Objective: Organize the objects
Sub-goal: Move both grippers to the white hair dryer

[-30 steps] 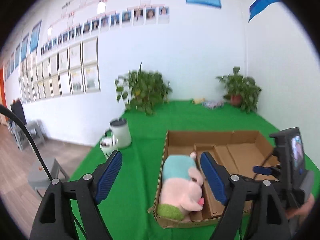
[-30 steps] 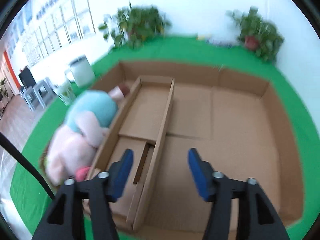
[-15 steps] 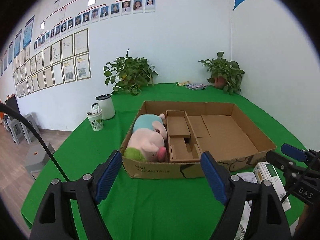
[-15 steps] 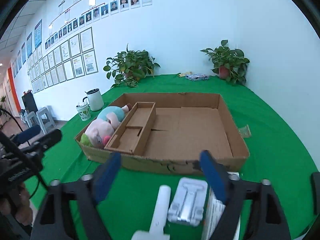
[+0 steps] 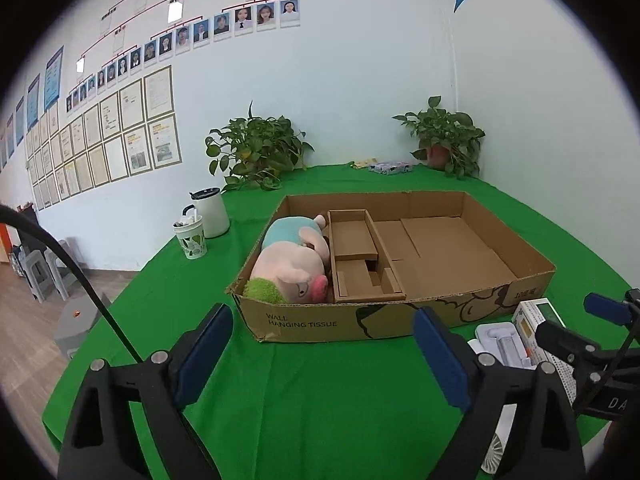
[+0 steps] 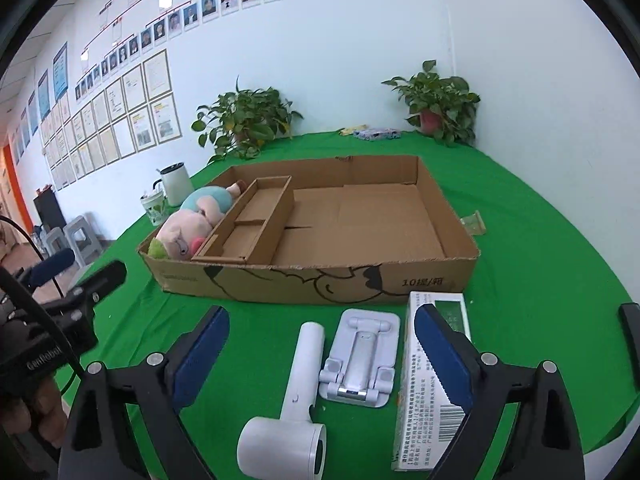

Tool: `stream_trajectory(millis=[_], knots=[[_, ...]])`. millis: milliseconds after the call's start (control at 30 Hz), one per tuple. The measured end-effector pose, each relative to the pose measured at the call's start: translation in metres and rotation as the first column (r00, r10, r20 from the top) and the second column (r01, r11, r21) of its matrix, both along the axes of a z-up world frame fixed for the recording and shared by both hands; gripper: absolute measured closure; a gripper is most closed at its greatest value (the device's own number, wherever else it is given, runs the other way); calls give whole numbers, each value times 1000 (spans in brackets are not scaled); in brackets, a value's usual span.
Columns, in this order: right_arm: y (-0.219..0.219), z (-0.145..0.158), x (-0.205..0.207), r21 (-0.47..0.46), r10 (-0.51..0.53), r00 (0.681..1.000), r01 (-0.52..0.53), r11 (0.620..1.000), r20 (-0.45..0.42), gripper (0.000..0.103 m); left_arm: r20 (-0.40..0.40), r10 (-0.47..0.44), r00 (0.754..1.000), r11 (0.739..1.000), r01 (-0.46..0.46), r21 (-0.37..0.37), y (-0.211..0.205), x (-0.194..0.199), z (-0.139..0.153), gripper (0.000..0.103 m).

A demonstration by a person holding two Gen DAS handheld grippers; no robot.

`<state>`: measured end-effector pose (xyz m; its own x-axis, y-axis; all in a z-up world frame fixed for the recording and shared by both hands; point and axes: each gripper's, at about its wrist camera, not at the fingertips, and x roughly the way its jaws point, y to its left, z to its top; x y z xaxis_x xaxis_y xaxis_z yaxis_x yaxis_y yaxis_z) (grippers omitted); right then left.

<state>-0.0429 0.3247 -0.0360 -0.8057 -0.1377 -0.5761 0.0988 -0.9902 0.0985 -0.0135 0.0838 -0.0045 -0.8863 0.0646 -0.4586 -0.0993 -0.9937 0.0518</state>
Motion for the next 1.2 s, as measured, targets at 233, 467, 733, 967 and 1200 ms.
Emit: stream_trajectory(millis=[233, 467, 733, 967, 1200], knots=[[-2, -17, 5, -12, 48, 998, -48, 999, 39, 9, 51, 0, 999, 999, 2, -38, 4, -2, -16, 11], [-7, -28, 10, -20, 67, 995, -66, 998, 71, 9, 95, -6, 995, 999, 10, -42, 7, -8, -27, 11], [-12, -31, 13, -24, 96, 992, -94, 995, 81, 9, 184, -60, 981, 997, 68, -38, 10, -18, -39, 11], [-2, -41, 34, -56, 159, 979, -153, 987, 126, 13, 315, -251, 915, 961, 195, 199, 5, -28, -54, 12], [-8, -70, 59, -57, 182, 960, -174, 983, 213, 19, 423, -474, 773, 866, 322, 383, 40, -50, -76, 13]])
